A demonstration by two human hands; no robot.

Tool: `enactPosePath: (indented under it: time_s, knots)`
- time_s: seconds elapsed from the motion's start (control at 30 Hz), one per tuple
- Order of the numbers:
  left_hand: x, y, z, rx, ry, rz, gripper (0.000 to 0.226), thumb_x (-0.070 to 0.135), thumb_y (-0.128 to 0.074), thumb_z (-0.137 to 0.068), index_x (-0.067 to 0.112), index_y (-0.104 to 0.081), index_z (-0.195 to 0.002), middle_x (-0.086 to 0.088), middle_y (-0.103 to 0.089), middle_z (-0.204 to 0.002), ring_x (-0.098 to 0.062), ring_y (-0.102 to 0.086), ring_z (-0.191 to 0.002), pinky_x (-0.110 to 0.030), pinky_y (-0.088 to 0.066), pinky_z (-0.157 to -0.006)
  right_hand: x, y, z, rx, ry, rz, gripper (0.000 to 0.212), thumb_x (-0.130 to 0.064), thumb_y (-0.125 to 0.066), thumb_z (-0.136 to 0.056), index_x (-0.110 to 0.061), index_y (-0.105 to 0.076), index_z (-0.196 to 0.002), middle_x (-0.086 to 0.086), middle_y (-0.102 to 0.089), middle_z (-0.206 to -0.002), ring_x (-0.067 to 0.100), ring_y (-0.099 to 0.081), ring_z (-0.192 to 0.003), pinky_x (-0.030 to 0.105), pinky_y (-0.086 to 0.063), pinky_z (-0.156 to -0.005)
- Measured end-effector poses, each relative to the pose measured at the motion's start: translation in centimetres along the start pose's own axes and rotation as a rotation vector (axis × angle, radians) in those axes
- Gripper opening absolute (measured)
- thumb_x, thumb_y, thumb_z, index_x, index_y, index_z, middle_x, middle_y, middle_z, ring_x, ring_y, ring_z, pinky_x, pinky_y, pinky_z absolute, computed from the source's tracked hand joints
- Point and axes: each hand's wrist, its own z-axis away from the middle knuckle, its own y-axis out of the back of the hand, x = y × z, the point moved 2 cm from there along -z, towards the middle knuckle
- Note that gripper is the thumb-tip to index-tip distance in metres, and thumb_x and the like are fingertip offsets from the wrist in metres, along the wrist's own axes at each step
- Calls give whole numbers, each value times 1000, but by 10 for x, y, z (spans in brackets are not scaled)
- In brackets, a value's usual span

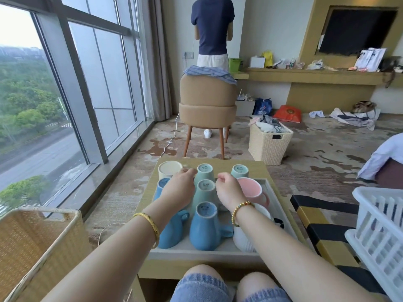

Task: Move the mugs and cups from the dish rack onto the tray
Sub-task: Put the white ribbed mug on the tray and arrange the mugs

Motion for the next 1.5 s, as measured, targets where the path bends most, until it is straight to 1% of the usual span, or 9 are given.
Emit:
enactPosePath:
  time_s: [0.07, 0.17, 0.3, 0.37, 0.63, 1.03, 1.2, 1.33, 1.5]
  knots:
    - [-3, -6, -13, -29, -8, -44, 42, 11, -37, -95, 14, -38, -137, -13, -43, -139, -31, -45, -121, -39, -40, -95, -2, 4, -19, -65, -35, 45, 40, -16, -31, -97, -7, -44, -133, 12, -51, -134, 27, -50, -119, 30, -39, -92]
    - [-8, -13, -36, -31, -9, -61, 42, 25, -41, -96, 14, -38, -136, -12, -47, -135, -30, -47, -120, -39, -41, -94, 0, 2, -48, -143, -100, 7, 29, -18, -28, -97, -7, -55, -96, 12, -56, -93, 22, -55, -86, 35, -42, -81]
    - [-7, -31, -64, -114, -13, -115, 45, 25, -38, -97, 17, -33, -141, -12, -46, -138, -30, -48, -120, -39, -43, -95, 5, -9, -80, -205, -149, -18, 37, -23, -24, -99, -1, -53, -109, 12, -53, -93, 29, -52, -110, 46, -36, -107]
    - [-6, -37, -77, -135, -42, -122, 46, 17, -38, -97, 20, -32, -142, -10, -45, -140, -29, -49, -120, -38, -43, -95, 6, -12, -91, -215, -158, 4, 33, -21, -25, -99, -9, -49, -81, 7, -46, -77, 33, -50, -104, 49, -35, -107]
    - [-7, -34, -102, -334, -118, -134, 53, 39, -56, -88, 27, -42, -138, -6, -44, -139, -26, -48, -122, -30, -38, -97, 10, -22, -107, -214, -208, -125, 34, -19, -29, -97, -18, -37, -64, 4, -39, -68, 24, -44, -85, 45, -42, -98]
    - [-18, -36, -99, -87, -11, -313, 55, 52, -56, -84, 22, -47, -130, -10, -51, -126, -29, -39, -121, -37, -36, -96, 5, -29, -108, -283, -192, -71, 52, -30, -27, -90, 3, -55, -119, 26, -55, -128, 34, -57, -113, 52, -39, -105]
    - [-20, -44, -97, -23, 10, -305, 51, 52, -56, -82, 23, -50, -124, -8, -51, -124, -28, -40, -118, -36, -34, -97, 9, -21, -110, -208, -265, -72, 45, -28, -24, -98, 2, -53, -116, 23, -61, -120, 32, -59, -109, 31, -49, -72]
    - [-21, -45, -87, -7, -22, -316, 52, 53, -46, -89, 23, -43, -131, -10, -45, -136, -30, -37, -124, -37, -28, -104, 8, -11, -102, -173, -245, -68, 47, -27, -23, -98, 4, -54, -116, 23, -59, -123, 33, -55, -116, 47, -40, -104]
    - [-3, -31, -57, 23, -100, 52, 42, 32, -45, -94, 18, -45, -134, -11, -45, -138, -29, -40, -126, -36, -30, -105, 9, -3, -82, -119, -195, -5, 37, -15, -30, -98, 5, -54, -116, 20, -58, -120, 32, -54, -113, 33, -42, -97]
